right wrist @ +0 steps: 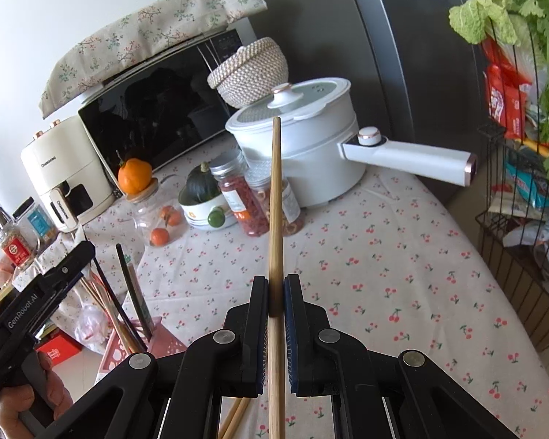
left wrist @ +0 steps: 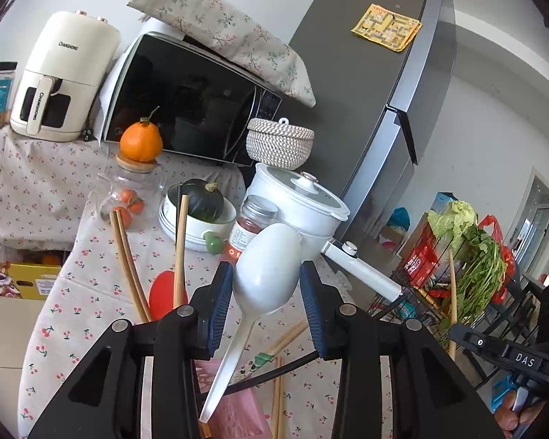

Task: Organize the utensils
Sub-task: 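Carry the white spoon and wooden chopstick into the pink basket and open both tools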

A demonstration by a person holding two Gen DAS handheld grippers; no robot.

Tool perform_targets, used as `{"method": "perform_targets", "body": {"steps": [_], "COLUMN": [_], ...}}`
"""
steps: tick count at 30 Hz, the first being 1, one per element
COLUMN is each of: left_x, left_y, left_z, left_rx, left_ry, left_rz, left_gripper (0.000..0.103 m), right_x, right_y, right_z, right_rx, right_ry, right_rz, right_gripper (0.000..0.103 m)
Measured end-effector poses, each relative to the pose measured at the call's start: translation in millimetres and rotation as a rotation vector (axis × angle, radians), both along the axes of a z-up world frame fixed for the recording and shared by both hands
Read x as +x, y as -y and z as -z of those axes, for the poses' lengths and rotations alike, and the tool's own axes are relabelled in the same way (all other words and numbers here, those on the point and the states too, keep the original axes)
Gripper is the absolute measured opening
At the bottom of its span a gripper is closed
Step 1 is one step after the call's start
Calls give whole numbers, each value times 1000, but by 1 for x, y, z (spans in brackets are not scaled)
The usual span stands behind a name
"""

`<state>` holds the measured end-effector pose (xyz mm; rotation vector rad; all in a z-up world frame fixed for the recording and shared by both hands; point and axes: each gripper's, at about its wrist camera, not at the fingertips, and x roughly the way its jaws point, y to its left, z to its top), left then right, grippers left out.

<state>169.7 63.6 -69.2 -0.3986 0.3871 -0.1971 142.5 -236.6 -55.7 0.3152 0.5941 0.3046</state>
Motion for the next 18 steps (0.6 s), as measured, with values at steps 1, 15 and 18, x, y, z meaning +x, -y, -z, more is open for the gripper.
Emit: {"method": "perform_targets", "body": {"steps": [1, 15, 18], "left_x": [0, -33, -39], "left_y": [-1, -23, -33], "left_z": [2, -9, -5], "left_rx": [2, 89, 154], "left_ry": [-8, -340, -469], "left_rz": [-3, 5, 27], "left_gripper": [40, 54, 61], "right_x": [0, -23, -30], "right_y": [-1, -62, -89], "right_z": [-2, -40, -45], "right_rx": [8, 57, 39], "right_ry": [12, 234, 290], "right_rz": [4, 15, 4], "right_gripper": [7, 7, 7]}}
